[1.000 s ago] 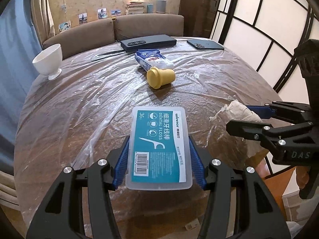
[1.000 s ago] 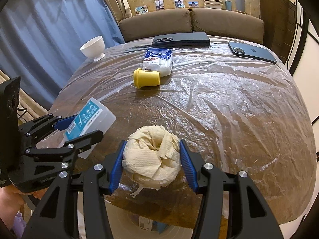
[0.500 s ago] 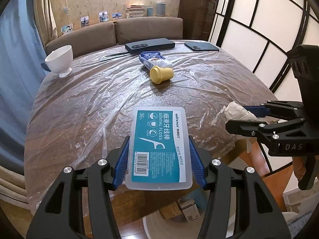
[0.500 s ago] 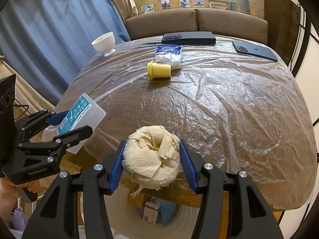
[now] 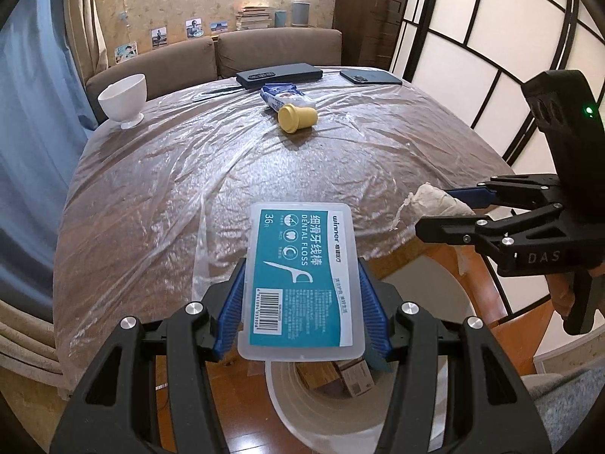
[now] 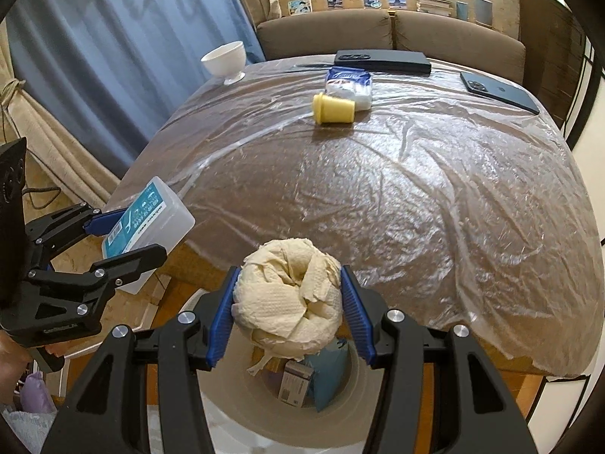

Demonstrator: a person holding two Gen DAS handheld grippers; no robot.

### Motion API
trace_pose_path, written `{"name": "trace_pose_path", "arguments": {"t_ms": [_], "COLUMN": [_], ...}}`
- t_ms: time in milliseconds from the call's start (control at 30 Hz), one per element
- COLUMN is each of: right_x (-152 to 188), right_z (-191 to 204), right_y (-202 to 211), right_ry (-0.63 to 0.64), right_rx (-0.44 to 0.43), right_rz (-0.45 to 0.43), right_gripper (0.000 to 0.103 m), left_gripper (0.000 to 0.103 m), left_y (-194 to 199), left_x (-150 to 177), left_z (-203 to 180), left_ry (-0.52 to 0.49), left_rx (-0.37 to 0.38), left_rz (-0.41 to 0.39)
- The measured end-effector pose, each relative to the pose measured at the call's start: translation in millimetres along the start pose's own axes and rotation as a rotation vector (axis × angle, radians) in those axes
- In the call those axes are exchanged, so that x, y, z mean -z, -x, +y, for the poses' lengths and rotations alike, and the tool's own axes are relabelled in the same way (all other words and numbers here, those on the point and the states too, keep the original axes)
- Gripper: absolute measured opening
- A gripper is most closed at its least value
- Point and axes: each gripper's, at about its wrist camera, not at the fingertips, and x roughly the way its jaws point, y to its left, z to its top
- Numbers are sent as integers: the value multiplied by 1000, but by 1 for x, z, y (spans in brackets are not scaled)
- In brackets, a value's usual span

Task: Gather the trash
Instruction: 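Carry the tissue and teal floss box over the bin with both tools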

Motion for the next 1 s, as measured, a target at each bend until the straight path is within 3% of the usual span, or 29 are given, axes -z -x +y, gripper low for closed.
{"name": "trace_pose_path", "arguments": {"t_ms": [1000], "right_x": [53], "right_z": [15], "right_y": [-13], "right_ry": [-5], "right_rx": [-31], "right_rz": [124], "right_gripper": [52], "left_gripper": [56], "left_y": [-1], "left_x": [54], "left_z": [-44], "left_ry": [-77], "left_rx": [33], "left_rz": [109]}}
